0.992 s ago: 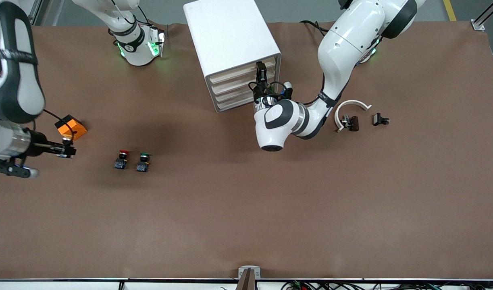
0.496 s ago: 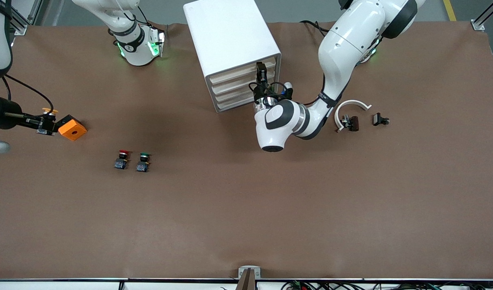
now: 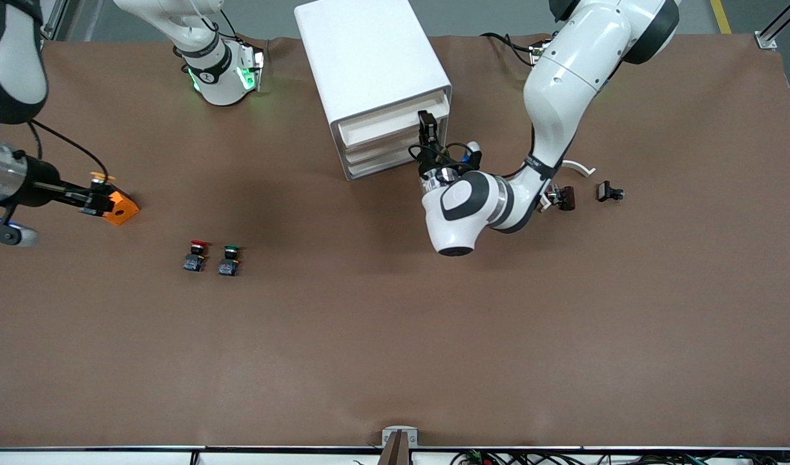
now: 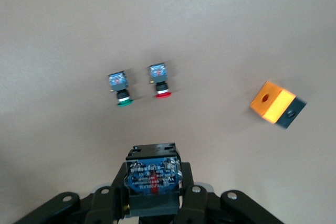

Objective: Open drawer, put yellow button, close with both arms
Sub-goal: 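Pull the top drawer open with the left gripper while the right gripper lifts the button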

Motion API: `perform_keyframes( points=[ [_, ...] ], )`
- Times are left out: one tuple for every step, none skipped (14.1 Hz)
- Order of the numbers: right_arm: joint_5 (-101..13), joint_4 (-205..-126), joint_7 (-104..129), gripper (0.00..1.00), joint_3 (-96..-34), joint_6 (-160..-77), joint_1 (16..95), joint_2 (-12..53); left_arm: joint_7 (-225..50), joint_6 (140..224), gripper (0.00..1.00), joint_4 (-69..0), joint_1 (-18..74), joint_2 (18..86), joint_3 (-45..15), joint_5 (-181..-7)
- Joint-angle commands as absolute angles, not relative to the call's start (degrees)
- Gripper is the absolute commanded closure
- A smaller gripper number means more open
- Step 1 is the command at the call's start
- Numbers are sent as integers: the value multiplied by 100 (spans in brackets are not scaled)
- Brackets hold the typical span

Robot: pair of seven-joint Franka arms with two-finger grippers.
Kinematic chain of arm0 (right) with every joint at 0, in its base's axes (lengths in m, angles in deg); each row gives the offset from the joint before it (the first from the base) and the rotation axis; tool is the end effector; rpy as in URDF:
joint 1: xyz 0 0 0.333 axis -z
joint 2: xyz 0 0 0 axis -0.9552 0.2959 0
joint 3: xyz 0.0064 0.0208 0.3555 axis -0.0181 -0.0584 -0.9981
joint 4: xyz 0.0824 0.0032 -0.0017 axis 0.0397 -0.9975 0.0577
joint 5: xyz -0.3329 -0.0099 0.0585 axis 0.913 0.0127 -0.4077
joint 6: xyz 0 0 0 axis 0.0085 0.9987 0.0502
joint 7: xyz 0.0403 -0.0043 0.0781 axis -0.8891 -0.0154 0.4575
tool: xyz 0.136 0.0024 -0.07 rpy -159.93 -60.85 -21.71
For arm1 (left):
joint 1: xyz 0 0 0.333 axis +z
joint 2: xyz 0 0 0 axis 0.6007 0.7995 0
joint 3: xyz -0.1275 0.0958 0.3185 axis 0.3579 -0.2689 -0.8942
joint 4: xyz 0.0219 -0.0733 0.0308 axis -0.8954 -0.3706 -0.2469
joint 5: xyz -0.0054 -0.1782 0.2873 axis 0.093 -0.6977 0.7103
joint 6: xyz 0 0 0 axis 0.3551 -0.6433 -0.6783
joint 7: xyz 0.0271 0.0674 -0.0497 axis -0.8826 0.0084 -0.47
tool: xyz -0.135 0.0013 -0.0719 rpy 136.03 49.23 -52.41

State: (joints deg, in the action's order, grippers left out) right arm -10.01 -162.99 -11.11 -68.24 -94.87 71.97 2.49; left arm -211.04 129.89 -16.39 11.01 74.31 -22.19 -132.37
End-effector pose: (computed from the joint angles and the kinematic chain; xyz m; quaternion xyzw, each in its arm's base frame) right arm 0.5166 -0.0039 0.5256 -0.9797 0.1779 0.0919 0.0123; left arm 0.3910 -0.4238 0.2899 -0.4865 -0.5637 0.5199 0.4187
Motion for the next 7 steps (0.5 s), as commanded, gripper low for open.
perform_keyframes(
  points=[
    [-1029, -16374, -1936, 100, -6808, -9466, 6771, 63, -21085, 12991, 94, -1463, 1292, 7555, -2275, -13321],
    [-1029, -16383, -2243, 100, -6808, -9466, 6647, 62, -21085, 13000, 94, -1454, 1354, 7564, -2283, -13321],
    [-1038, -16409, -2464, 100, -6808, -9466, 6585, 54, -21085, 13009, 94, -1454, 1380, 7555, -2275, -13321],
    [-1055, -16418, -2596, 100, -6808, -9475, 6515, 28, -21085, 13018, 94, -1445, 1416, 7555, -2283, -13321],
    [-1212, -16462, -2772, 100, -6808, -9475, 6462, 19, -21085, 13036, 94, -1437, 1468, 7555, -2310, -13321],
    [-1361, -16480, -2991, 100, -6808, -9484, 6444, 10, -21085, 13088, 94, -1411, 1512, 7555, -2310, -13321],
    [-1389, -16480, -3176, 100, -6808, -9510, 6357, 10, -21085, 13132, 94, -1384, 1608, 7564, -2310, -13329]
  ],
)
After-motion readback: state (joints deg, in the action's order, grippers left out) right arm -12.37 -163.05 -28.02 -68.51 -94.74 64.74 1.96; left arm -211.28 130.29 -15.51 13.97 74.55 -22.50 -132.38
